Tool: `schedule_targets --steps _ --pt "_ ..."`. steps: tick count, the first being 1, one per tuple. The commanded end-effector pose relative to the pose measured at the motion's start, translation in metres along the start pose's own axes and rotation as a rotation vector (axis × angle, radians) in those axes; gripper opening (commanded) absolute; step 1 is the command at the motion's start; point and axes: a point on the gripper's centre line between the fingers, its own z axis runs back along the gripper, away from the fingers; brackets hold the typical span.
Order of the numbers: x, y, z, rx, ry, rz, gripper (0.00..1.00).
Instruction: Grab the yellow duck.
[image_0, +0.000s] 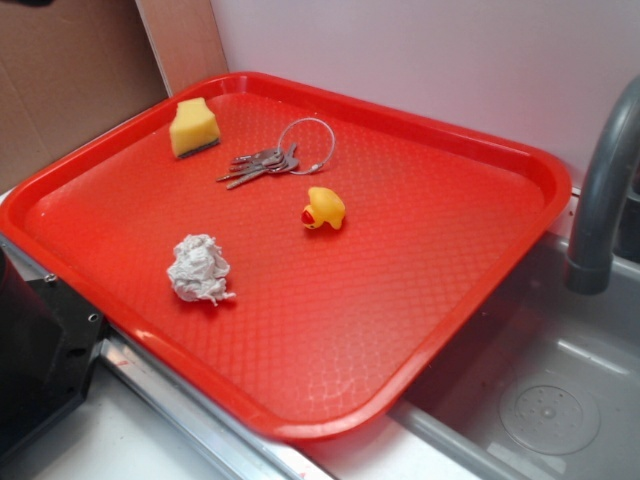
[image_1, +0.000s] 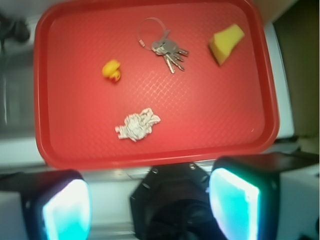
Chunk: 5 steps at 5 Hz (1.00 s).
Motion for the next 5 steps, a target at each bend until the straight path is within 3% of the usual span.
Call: schedule_targets --steps 1,2,4,5 --pt "0.022 -0.01 -0.029 0.019 -0.056 0.402 1.0" --pt "0.039 -0.024 -0.052 0.032 -0.15 0.482 1.0" --pt "0.067 -0.046 -0.105 0.067 -0.148 0.508 1.0" --pt "0.079 -0.049 -0.138 0.132 -0.156 0.522 1.0"
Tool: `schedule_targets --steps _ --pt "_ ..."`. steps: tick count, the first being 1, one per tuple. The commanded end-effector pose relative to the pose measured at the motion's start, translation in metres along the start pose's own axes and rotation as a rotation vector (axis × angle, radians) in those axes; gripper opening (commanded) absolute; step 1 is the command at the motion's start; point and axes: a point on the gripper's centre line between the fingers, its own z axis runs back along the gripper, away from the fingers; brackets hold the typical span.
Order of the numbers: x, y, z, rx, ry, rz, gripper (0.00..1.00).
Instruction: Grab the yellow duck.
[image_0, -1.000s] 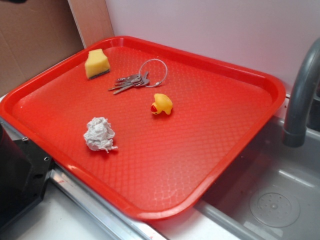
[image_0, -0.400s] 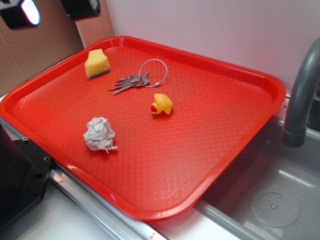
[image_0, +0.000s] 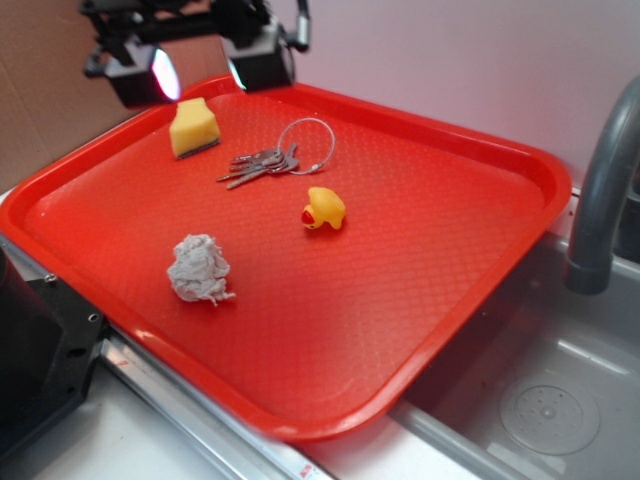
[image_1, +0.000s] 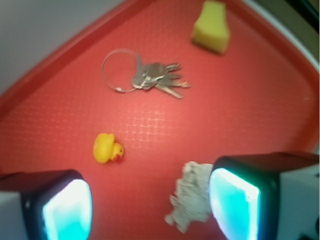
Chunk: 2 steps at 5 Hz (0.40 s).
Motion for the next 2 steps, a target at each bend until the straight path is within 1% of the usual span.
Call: schedule_targets --steps 1,2 --pt "0.009 -0.019 -0.053 0.062 -0.003 0.018 1.0" --pt "0.008 -0.024 -0.076 0.102 0.011 -0.017 1.0"
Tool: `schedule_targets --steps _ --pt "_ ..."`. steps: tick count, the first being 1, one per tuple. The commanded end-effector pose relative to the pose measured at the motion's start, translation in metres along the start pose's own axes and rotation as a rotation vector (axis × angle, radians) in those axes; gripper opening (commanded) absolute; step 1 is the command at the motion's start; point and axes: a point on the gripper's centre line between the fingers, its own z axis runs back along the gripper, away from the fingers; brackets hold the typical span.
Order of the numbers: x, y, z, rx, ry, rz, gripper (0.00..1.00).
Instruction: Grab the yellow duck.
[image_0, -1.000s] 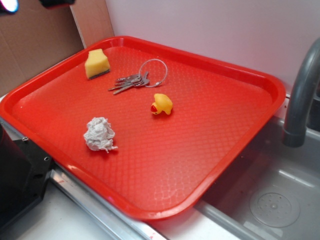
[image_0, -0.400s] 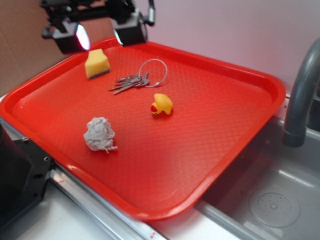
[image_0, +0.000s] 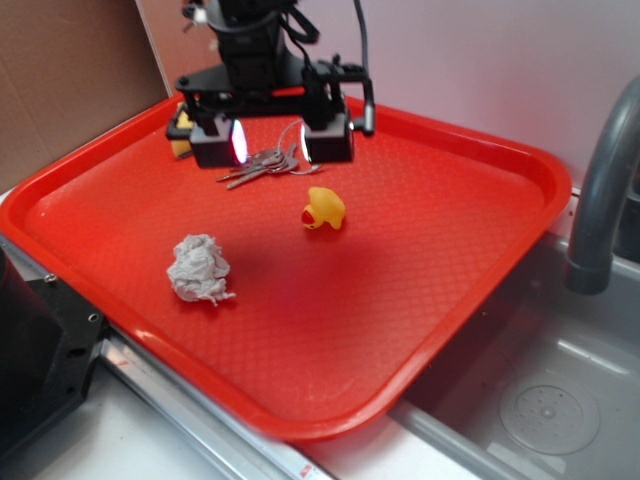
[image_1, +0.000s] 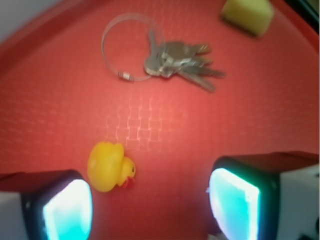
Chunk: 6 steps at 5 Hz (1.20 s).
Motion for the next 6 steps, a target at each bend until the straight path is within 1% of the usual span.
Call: schedule_targets --steps 1,3,4,5,6 --pt "0.006 -0.013 -0.025 0.018 0.002 -0.036 1.0" --pt "0.008 -0.016 -0.037 0.009 0.0 -0.04 1.0" --pt "0.009 -0.014 -0.04 0.0 0.014 -0.037 0.0" --pt "0.008 -0.012 -0.041 -0.008 0.025 -0.038 0.0" --pt "0.004 -0.007 -0.037 -0.018 0.037 -0.083 0.0"
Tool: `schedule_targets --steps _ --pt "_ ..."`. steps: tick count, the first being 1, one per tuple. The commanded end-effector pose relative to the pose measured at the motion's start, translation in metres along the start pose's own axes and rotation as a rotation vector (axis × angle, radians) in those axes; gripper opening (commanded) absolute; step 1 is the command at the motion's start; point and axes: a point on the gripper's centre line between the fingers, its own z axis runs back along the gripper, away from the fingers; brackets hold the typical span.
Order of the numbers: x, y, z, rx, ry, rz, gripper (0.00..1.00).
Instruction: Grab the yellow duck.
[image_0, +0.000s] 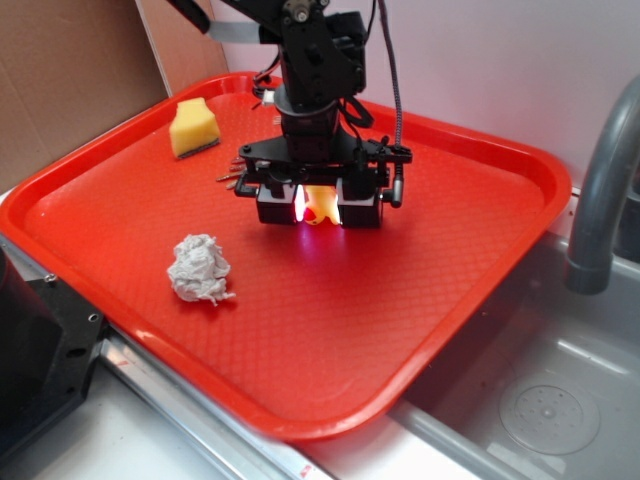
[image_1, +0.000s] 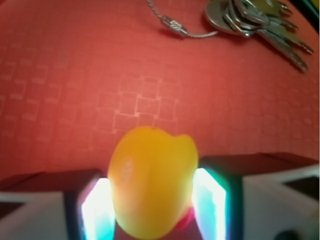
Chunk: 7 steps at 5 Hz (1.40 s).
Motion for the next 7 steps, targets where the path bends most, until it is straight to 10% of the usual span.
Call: schedule_targets --steps 1,5,7 --pt "-0.003 0.012 0.047 -0.015 0.048 -0.221 0.0" --pt "-0.031 0.066 0.196 -0.177 0.06 -0.576 0.0" --pt "-0.026 0.069 0.189 -0.12 0.078 -0.464 0.0"
